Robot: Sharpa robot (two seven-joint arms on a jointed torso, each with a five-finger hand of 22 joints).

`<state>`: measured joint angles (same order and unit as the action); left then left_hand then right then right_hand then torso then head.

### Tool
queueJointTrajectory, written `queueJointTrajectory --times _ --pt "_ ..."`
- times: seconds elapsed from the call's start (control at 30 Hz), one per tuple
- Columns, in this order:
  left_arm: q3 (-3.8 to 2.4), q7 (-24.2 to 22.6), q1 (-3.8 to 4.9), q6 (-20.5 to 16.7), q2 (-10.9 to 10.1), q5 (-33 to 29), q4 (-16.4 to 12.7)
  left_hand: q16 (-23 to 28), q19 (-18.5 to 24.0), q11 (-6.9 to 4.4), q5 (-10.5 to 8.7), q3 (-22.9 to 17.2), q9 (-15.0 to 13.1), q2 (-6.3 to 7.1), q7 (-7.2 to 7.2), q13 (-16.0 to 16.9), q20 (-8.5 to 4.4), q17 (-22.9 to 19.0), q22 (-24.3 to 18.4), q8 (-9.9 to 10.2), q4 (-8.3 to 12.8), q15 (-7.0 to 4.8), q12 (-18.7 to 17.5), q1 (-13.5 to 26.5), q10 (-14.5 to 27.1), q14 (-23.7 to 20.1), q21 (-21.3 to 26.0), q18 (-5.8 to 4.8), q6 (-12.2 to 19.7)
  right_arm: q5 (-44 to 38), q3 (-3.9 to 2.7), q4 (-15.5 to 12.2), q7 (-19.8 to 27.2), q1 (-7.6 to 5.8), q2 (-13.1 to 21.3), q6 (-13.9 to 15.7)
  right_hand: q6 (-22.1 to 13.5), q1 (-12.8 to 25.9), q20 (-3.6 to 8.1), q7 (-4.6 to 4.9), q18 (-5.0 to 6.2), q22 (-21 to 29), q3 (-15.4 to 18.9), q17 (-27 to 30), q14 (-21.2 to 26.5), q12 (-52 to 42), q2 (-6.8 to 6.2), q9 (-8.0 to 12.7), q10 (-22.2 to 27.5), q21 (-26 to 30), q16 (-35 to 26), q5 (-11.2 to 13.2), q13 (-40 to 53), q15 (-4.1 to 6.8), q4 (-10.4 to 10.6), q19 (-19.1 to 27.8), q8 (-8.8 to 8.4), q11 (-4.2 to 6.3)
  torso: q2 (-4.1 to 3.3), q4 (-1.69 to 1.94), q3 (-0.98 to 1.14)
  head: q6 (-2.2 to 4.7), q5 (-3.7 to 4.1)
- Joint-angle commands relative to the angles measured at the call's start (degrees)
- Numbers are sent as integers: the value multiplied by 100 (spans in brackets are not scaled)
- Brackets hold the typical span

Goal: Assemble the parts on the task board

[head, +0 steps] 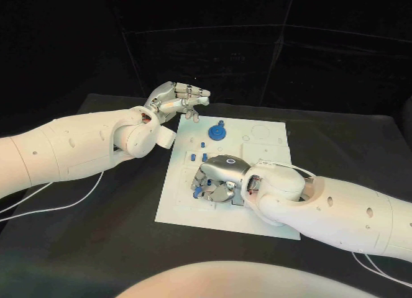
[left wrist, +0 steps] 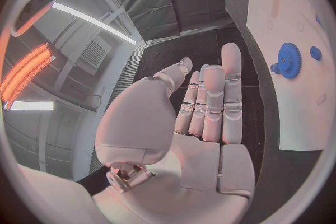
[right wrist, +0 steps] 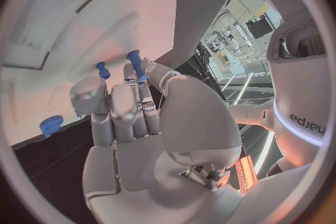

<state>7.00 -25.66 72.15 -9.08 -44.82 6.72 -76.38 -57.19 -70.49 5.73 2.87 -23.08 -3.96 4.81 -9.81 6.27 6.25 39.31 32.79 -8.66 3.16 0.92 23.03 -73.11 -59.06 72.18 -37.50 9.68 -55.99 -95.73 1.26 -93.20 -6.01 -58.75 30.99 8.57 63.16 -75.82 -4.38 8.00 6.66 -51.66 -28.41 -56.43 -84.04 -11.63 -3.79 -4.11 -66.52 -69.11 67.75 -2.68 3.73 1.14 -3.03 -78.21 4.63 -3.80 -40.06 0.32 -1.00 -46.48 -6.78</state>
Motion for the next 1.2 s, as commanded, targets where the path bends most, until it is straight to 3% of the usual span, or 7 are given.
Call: queueJointTrajectory --times 0.03,0.33,0.67,0.87,1.0,1.07,1.2 --pt "-3 -9 8 86 5 -12 -1 24 36 7 -6 36 8 -20 -36 5 23 -5 -5 -25 -13 -5 18 -46 36 -24 19 74 10 -163 11 25 -166 2 -15 -138 -34 33 -47 33 10 11 -1 7 -81 63 -55 9 48 -4 5 -27 -9 -26 -3 16 -7 -45 -2 0 2 -1 0" --pt "-3 16 8 108 4 -12 3 24 36 7 -6 36 8 -20 -36 5 23 -5 -5 -25 -13 -5 18 -46 36 -24 19 74 10 -219 12 18 -183 2 -39 55 -235 170 -90 79 12 18 96 23 -68 169 -205 38 231 -1 9 -41 -10 -78 16 36 -101 -107 1 2 4 7 11" --pt "-3 33 8 127 8 -12 14 31 38 11 -6 50 9 -24 -40 6 26 -23 -11 -25 -22 -2 24 -32 47 -34 28 73 15 -126 13 -45 68 3 38 766 -1811 440 -105 95 63 313 1077 125 -19 78 -638 47 826 179 -27 -397 27 -95 130 168 -113 -116 1 -6 8 30 26" --pt "-2 40 8 133 -8 -12 16 31 38 11 -6 50 9 -24 -40 6 26 -23 -11 -25 -22 -2 24 -32 47 -34 28 73 15 430 10 -409 431 2 479 1291 -1726 194 -151 173 111 642 2353 413 66 -445 -388 8 1231 408 -215 -682 94 -137 400 277 -43 -174 -1 2 15 51 32" --pt "-1 46 8 127 -29 -12 23 31 38 11 -6 50 9 -24 -40 6 26 -23 -11 -25 -22 -2 24 -32 47 -34 28 73 15 1068 -16 -804 549 -43 1058 1534 -1432 75 -155 188 115 638 2523 370 45 -706 -246 -38 1125 409 -172 -745 129 -154 465 264 78 -199 16 -14 4 71 81" --pt "0 46 7 130 -34 -12 22 31 38 11 -6 50 9 -24 -40 6 26 -23 -11 -25 -22 -2 24 -32 47 -34 28 73 15 1523 -37 -934 521 -133 1374 1557 -1157 12 -158 191 87 459 2519 240 -5 -915 -123 -81 848 295 -67 -759 180 -143 474 181 202 -181 21 -9 -5 107 181" --pt "1 48 7 137 -41 -12 22 31 38 11 -6 50 9 -24 -40 6 26 -23 -11 -25 -22 -2 24 -32 47 -34 28 73 15 2331 -55 -1100 286 -309 2019 1468 -773 -24 -74 50 -22 -264 2515 -352 -164 -1529 18 -128 -130 -161 368 -780 450 -9 502 -114 370 23 28 -23 -7 157 351"
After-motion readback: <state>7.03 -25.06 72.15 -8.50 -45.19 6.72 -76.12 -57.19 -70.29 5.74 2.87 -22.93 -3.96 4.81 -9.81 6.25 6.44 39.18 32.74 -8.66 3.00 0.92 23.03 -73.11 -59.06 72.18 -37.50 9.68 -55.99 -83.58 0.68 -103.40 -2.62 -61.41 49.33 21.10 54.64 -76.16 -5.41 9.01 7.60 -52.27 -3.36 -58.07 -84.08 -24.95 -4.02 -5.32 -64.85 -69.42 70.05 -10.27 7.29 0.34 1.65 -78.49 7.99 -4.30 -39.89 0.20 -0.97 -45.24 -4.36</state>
